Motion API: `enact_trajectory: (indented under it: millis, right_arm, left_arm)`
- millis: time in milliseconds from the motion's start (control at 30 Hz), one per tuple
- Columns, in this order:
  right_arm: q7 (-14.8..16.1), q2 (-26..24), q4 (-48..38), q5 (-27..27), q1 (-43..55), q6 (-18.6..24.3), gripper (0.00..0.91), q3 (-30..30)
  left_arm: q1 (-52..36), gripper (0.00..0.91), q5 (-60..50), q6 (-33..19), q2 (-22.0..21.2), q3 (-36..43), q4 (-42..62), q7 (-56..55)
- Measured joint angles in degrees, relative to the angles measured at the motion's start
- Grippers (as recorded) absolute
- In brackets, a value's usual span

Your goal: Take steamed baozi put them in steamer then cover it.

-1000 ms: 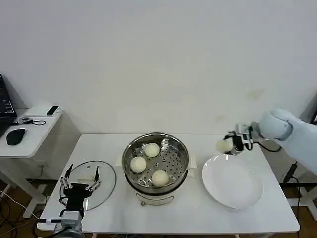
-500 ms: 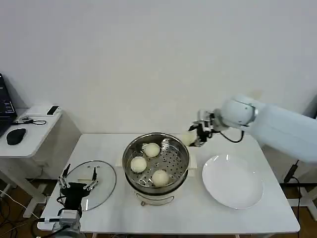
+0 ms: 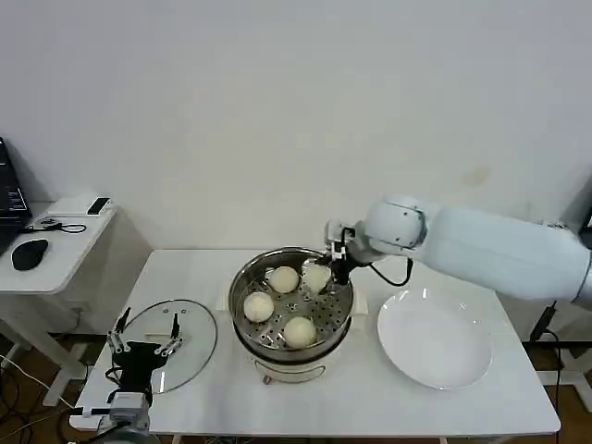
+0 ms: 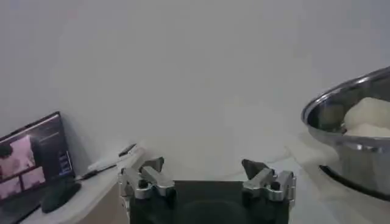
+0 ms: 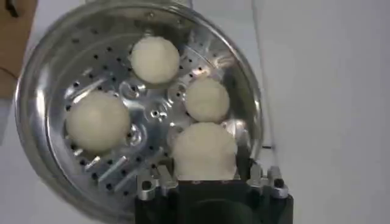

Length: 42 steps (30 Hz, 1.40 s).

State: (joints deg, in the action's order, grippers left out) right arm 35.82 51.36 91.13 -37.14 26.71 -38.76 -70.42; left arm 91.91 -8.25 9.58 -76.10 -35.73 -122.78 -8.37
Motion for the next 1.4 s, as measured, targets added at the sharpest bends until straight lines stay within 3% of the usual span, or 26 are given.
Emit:
enact_trajectory:
  millis: [433, 467, 967, 1100, 1400]
  right_arm:
    - [-1.2, 2.0, -1.9, 0.4, -2.7, -1.7, 0.695, -0.7]
    - [-1.3, 2.1, -1.9, 0.5, -2.8, -1.7, 0.907, -0.7]
    - [-3.9, -0.4, 1.3, 0.6, -3.6, -1.1, 0.907, 2.2]
    - [-6.9, -2.4, 3.4, 0.7, -4.8, 0.5, 0.907, 4.9]
    - [-19.6, -8.6, 9.2, 2.3, -16.8, 8.0, 0.907, 17.9]
  left_arm:
    - [-0.4, 0.907, 0.1, -0.1, -0.1, -0.1, 0.5, 0.0]
    - [-0.3, 0.907, 0.1, -0.1, -0.1, 0.0, 0.5, 0.0]
    - [0.0, 0.907, 0.1, -0.4, -0.4, 0.1, 0.7, -0.1]
    - [0.0, 0.907, 0.1, -0.7, -0.3, -0.2, 0.9, -0.3]
    - [-0.4, 0.907, -0.1, -1.2, -0.2, 0.1, 1.9, -0.4]
